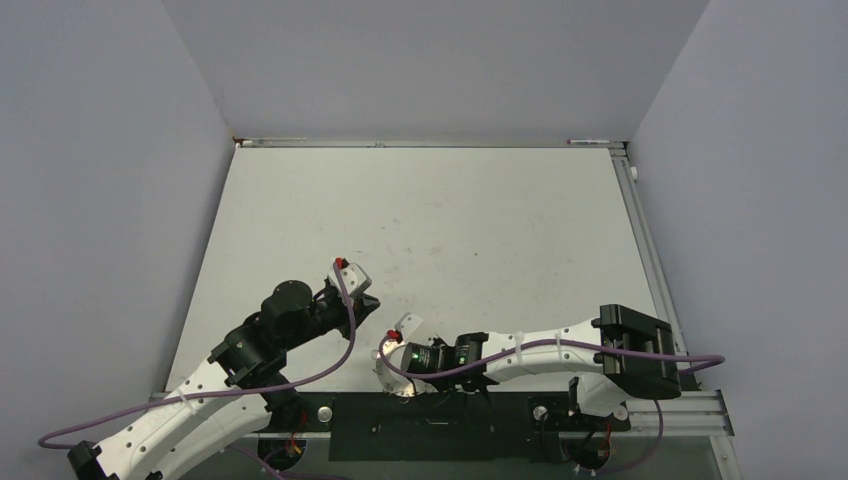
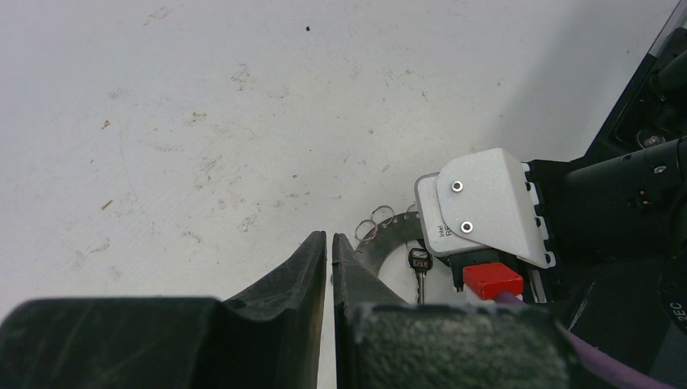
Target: Put the keys on the keyring
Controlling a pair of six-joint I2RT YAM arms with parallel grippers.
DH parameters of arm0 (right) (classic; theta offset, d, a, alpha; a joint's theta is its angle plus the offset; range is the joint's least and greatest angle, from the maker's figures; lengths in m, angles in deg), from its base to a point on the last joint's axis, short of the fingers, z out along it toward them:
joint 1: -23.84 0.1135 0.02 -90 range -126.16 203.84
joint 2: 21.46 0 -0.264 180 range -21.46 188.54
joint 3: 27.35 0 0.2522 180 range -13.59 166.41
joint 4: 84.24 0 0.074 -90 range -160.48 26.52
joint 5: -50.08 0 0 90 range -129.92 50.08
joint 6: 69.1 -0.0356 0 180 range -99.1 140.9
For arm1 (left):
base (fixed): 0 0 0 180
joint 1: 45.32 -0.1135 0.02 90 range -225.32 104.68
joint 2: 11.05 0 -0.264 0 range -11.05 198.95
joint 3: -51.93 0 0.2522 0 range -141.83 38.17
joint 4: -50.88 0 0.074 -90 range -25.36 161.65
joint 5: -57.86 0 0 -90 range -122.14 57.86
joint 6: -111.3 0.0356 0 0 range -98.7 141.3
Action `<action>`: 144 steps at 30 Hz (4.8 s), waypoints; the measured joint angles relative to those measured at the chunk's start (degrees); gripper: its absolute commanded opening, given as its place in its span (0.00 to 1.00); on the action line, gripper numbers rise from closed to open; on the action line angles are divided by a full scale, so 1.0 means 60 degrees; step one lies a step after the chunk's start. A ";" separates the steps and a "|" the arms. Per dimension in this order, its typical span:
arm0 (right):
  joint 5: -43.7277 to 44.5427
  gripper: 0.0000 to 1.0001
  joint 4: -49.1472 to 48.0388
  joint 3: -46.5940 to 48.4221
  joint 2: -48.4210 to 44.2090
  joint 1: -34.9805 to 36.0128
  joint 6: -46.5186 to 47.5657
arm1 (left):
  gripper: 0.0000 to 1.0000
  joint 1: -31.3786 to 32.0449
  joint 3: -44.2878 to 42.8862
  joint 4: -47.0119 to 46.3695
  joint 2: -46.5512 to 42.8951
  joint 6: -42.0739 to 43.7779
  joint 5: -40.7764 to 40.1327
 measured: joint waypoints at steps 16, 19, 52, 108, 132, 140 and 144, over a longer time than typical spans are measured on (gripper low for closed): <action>-0.0324 0.05 -0.0572 -0.0608 -0.1177 -0.0568 0.0109 | 0.05 0.0000 0.0000 0.0000 -0.0047 -0.0004 0.0186; -0.0714 0.05 -0.0882 -0.0856 -0.1847 -0.1060 0.0208 | 0.05 0.0000 0.0000 0.0000 -0.0091 -0.0004 0.0273; -0.4459 0.05 -0.1362 -0.0011 -0.3399 -0.3526 0.2277 | 0.25 -0.0015 0.0248 -0.1749 -0.0215 -0.0270 0.4637; -0.6309 0.05 -0.1792 -0.0025 -0.3683 -0.4521 0.4087 | 0.24 -0.0641 -0.0907 -0.2663 0.5220 0.4532 0.7151; -0.6473 0.05 -0.1865 -0.0142 -0.3694 -0.4528 0.4262 | 0.00 -0.0652 -0.0907 -0.2561 0.5577 0.4747 0.7246; -0.6502 0.05 -0.1945 -0.0189 -0.3832 -0.4528 0.4262 | 0.00 -0.0776 -0.0889 -0.2896 0.5581 0.4131 0.7322; -0.6353 0.07 -0.2091 -0.0189 -0.4036 -0.4575 0.4258 | 0.00 -0.0951 -0.0849 -0.3351 0.5475 0.3446 0.7410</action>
